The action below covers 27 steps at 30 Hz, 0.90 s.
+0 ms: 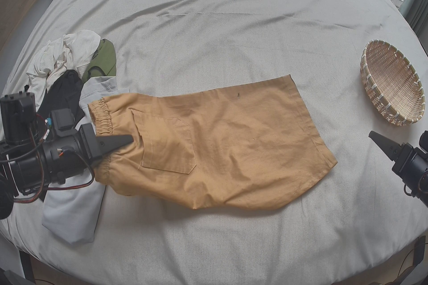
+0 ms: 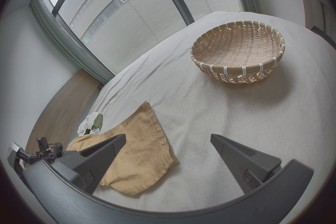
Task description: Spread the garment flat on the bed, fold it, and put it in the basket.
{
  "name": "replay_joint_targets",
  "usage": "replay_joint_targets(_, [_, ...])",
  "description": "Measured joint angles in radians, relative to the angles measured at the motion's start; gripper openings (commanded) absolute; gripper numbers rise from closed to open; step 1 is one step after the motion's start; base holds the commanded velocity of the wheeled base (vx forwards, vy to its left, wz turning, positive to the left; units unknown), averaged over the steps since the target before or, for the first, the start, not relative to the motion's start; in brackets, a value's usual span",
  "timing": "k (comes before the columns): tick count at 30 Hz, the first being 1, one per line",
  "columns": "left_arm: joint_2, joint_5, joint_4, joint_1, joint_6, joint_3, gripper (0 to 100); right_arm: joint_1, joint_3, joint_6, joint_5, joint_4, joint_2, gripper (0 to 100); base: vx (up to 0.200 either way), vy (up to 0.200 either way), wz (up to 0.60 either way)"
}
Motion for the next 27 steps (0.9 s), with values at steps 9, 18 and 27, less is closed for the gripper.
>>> replay_joint_targets(9, [0.056,0.007,-0.003,-0.153,0.001,-0.13,0,0.008,-0.004,0.0,0.002,-0.003,0.017,100,0.0,0.0,0.0])
replay_joint_targets(18, [0.148,0.01,-0.001,-0.28,0.003,-0.272,0,0.01,-0.006,0.001,0.003,-0.008,0.044,100,0.0,0.0,0.0])
replay_joint_targets(27, [0.275,0.055,0.0,-0.404,0.005,-0.415,0,0.009,-0.008,0.004,0.003,-0.01,0.056,100,0.0,0.0,0.0])
